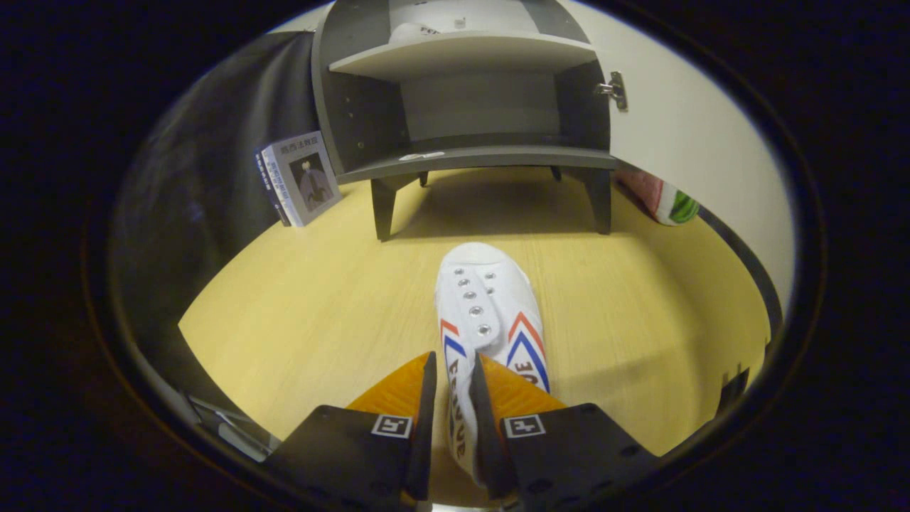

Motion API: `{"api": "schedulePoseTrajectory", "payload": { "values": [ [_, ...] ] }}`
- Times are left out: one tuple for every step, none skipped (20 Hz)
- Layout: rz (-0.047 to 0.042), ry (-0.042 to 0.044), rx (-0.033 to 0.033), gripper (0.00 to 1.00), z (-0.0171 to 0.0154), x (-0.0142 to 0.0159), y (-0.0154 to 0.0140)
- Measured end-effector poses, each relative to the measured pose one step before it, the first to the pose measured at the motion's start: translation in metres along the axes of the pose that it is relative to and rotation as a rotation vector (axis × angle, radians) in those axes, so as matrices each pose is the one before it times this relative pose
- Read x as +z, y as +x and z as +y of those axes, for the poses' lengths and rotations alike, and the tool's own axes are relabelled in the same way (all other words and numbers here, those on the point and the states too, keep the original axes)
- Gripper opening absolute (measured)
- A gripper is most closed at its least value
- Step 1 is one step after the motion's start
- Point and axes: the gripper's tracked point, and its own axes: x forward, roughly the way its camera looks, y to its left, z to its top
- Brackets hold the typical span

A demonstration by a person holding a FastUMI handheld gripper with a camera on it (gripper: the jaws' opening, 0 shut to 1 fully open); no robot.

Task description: Open the shoe cabinet door, grab the shoes and put them into the shoe cabinet, then close the shoe cabinet door.

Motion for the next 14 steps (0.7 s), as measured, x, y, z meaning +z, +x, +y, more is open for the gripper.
{"api": "schedulePoseTrajectory", "payload": {
  "values": [
    [0.01363,-0.00995,-0.01359,0.33,-0.00161,0.00113,-0.00087],
    [-0.01571,-0.0103,-0.00581,0.25,0.00058,-0.00174,0.00395],
    [0.0091,-0.01609,-0.00981,0.17,0.00015,0.00117,0.00448],
    [-0.00286,-0.00577,0.00114,0.17,0.00177,0.0027,-0.0087],
    [0.00781,-0.00513,-0.00739,0.17,0.00261,-0.00069,-0.00072],
    [0.00876,0.00457,0.00007,0.04,0.00115,-0.00232,0.0022],
    [0.00619,0.01113,0.00192,0.03,-0.00042,0.00364,0.00351],
    [0.00459,0.01389,0.00085,0.03,0.00048,0.00227,-0.00177],
    [-0.0032,0.01097,-0.00085,0.03,0.00151,0.00434,-0.00304],
    [-0.00319,0.00523,-0.00627,0.02,0.00018,0.0052,-0.00349],
    [-0.00787,0.00632,-0.003,0.02,0.00014,0.00751,-0.00358],
    [-0.01189,0.00532,-0.00287,0.02,-0.00007,0.00824,-0.00383],
    [-0.01079,0.00528,-0.00311,0.02,-0.0007,0.00939,-0.00353],
    [-0.01203,0.00628,-0.00262,0.02,0.00009,0.00812,-0.00393]
  ]
}}
